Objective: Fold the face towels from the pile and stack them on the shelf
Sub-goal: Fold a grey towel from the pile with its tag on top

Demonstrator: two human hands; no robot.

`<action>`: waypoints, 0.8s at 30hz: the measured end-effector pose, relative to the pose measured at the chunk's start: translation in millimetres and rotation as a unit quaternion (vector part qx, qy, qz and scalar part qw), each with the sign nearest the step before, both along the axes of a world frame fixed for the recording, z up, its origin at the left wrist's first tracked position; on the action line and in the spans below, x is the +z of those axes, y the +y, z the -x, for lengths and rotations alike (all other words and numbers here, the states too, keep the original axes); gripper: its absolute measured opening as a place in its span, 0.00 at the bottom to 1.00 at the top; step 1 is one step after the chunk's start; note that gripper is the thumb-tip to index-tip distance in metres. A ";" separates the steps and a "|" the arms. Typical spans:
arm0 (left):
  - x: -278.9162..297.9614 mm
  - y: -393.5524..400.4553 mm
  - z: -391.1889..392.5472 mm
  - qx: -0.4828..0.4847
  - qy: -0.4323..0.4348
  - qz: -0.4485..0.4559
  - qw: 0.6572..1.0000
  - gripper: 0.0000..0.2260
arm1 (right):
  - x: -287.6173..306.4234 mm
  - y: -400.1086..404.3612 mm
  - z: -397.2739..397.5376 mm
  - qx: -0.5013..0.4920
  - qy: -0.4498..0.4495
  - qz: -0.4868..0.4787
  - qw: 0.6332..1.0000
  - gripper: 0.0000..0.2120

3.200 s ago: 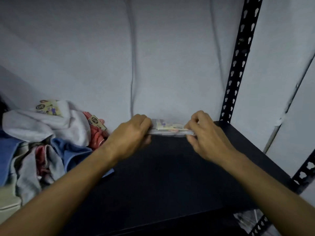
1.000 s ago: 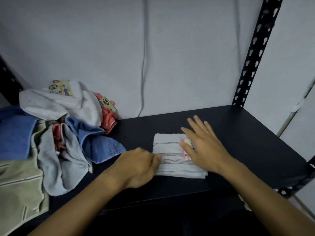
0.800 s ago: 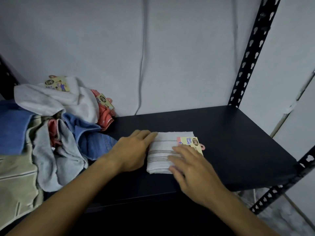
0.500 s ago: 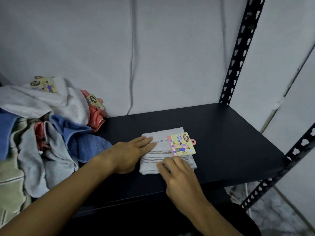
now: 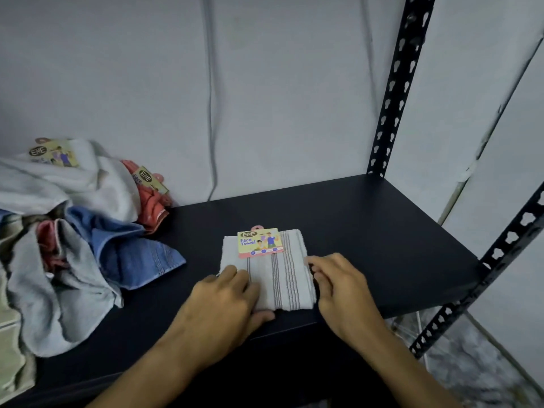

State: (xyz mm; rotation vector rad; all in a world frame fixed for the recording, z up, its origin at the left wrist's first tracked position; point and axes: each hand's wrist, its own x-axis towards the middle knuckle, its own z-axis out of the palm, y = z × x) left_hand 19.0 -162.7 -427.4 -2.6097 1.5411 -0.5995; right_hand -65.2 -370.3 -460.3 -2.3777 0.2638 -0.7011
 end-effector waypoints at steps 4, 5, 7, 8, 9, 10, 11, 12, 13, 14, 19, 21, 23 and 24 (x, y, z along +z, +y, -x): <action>6.1 -6.3 -1.8 0.051 0.050 0.072 0.995 0.23 | 8.9 14.6 16.3 -0.103 -0.013 -0.118 0.988 0.06; 6.5 -9.0 -3.8 0.062 0.069 0.085 0.992 0.23 | 10.8 18.9 16.0 -0.109 -0.003 -0.131 0.985 0.06; 3.1 -14.5 -7.7 0.091 0.101 0.091 0.987 0.24 | 14.2 27.8 11.3 -0.113 0.035 -0.136 0.984 0.10; -0.7 -17.2 -8.6 0.101 0.111 0.079 0.985 0.25 | 15.3 31.8 7.9 -0.118 0.061 -0.128 0.983 0.12; -5.3 -20.2 -8.2 0.108 0.122 0.064 0.985 0.26 | 15.9 35.3 4.3 -0.125 0.089 -0.116 0.981 0.14; -11.9 -23.2 -7.2 0.113 0.135 0.051 0.983 0.28 | 16.4 37.9 1.5 -0.133 0.113 -0.103 0.979 0.14; -18.5 -25.6 -4.8 0.121 0.147 0.044 0.981 0.30 | 16.6 39.8 -0.9 -0.140 0.130 -0.091 0.977 0.14; -24.5 -27.5 -1.7 0.130 0.153 0.041 0.979 0.31 | 16.6 41.3 -2.8 -0.146 0.138 -0.081 0.976 0.14; -27.1 -29.4 1.2 0.136 0.156 0.048 0.977 0.32 | 16.5 42.4 -4.7 -0.149 0.141 -0.075 0.976 0.13; -27.3 -31.2 4.1 0.135 0.166 0.058 0.975 0.34 | 16.9 43.4 -6.4 -0.151 0.140 -0.078 0.976 0.12; -19.5 -35.1 7.4 0.156 0.217 0.040 0.963 0.38 | 23.4 38.5 -9.2 -0.136 0.131 -0.186 0.964 0.08; -21.9 -35.7 6.3 0.156 0.210 0.037 0.964 0.38 | 25.7 34.6 -9.0 -0.124 0.145 -0.206 0.960 0.07; -25.6 -34.9 5.6 0.151 0.191 0.034 0.969 0.41 | 27.0 32.7 -8.4 -0.119 0.166 -0.187 0.961 0.08; -26.7 -34.1 5.6 0.151 0.187 0.028 0.970 0.41 | 27.8 32.1 -8.2 -0.117 0.181 -0.164 0.963 0.08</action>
